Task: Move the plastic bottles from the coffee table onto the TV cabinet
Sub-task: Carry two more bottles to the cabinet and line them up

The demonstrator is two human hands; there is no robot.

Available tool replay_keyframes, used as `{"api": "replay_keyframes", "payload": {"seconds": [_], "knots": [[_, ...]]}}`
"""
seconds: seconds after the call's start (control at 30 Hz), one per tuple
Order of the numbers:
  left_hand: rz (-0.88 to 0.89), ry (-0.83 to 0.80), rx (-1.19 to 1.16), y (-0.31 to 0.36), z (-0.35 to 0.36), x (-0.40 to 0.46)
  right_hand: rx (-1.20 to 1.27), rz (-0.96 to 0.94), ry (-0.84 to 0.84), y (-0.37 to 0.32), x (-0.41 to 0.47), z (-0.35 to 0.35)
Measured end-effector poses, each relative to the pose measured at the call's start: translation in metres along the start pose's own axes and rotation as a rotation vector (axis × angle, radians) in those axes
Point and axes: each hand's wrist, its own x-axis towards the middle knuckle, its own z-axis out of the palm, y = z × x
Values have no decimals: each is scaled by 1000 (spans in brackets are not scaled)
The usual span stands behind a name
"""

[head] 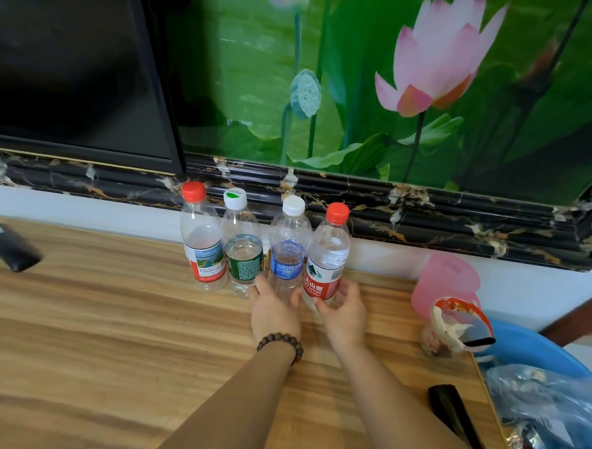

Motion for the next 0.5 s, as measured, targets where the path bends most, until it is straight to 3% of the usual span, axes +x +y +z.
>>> {"api": "replay_keyframes", "payload": {"seconds": [0.23,0.37,0.5], "knots": [[55,-55,36,-4,-9,-9,-33,-65,-118,-4,-23,-15],[171,-138,212,-11,-22,-14,-283,-199,-132,-6,-33,-26],[214,-274,458,-2,-57,-34,-426,-174,-229,-23,-61,-47]]}}
